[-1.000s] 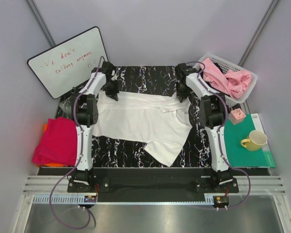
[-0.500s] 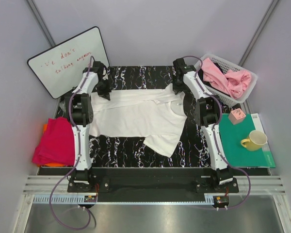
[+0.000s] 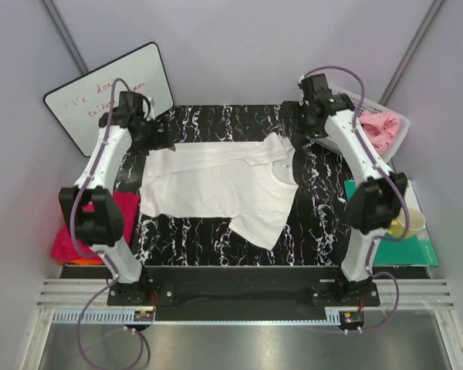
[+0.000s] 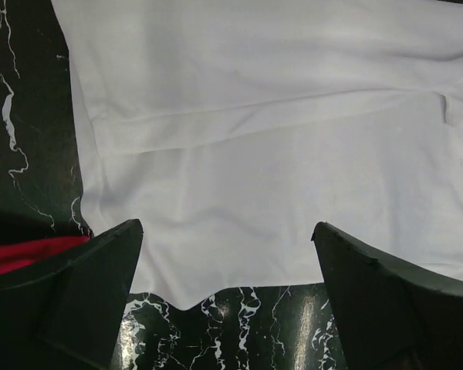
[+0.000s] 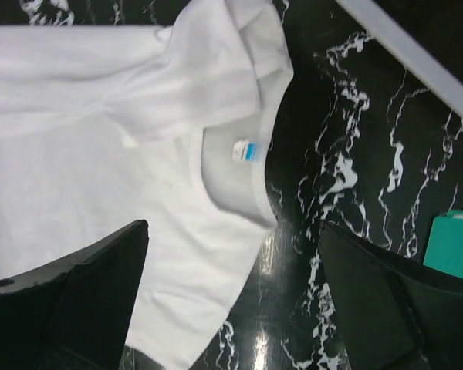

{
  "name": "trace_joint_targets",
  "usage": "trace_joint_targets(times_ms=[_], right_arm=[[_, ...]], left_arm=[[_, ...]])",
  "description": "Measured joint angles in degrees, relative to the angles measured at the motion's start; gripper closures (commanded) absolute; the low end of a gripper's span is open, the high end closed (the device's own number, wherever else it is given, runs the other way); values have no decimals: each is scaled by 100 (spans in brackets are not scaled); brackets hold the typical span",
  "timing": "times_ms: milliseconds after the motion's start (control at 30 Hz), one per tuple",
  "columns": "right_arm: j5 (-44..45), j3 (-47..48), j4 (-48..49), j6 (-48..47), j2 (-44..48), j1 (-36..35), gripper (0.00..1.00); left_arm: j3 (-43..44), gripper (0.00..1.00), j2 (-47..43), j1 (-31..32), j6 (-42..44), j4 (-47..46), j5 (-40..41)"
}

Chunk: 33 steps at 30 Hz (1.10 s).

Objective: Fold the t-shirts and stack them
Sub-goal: Fold the flattened tshirt in 1/3 of the way, then grap the side of the flattened tshirt closest away from the robot with both arms

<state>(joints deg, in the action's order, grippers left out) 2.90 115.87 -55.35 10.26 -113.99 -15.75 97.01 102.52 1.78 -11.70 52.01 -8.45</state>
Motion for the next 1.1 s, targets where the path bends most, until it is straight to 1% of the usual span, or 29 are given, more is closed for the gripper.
trace_joint_targets(times_ms=[33,67,133,167,233,267,333,400,467,533,600,767,933,1100], right_arm=[[-76,-400,-4,15,448,0,0],[-162,-837,33,42,857,0,4],[-409,-1733,57,136,1519,0,7],[-557,-2162,44,190,1731,2,11],[-907,-3003,61,363,1954,7,12],[-1069,-3324,61,428,1963,7,15],[-1499,-4148,221,643,1967,9,17],[-1899,-4918,365,907,2006,11,18],[-2188,-5543,509,1139,2131,11,23],[-2387,-5875,573,1320,2258,11,27],[-2575,-6096,728,1471,2409,11,26],[-2973,-6255,1086,1668,2636,9,27],[-3180,-6467,1379,1716,2660,4,27],[-3362,-7204,1657,1856,2691,-15,29]], left_arm=[[-308,4,-295,0,-26,-48,-4],[-634,6,-546,0,-44,-94,-4],[-1287,7,-925,-2,-127,-129,-13],[-1611,6,-1051,-2,-184,-131,-13],[-2251,4,-1241,-2,-304,-157,-4],[-2511,2,-1322,-2,-352,-151,0],[-3069,1,-1517,0,-483,-90,20],[-3456,1,-1694,-2,-599,-61,68],[-3635,1,-1805,-2,-684,-48,101],[-3679,1,-1834,-2,-765,-68,105],[-3705,1,-1849,-2,-841,-133,120],[-3762,1,-1829,-4,-973,-216,166],[-3762,1,-1600,-7,-968,-284,238],[-3762,1,-1392,-26,-894,-308,291]])
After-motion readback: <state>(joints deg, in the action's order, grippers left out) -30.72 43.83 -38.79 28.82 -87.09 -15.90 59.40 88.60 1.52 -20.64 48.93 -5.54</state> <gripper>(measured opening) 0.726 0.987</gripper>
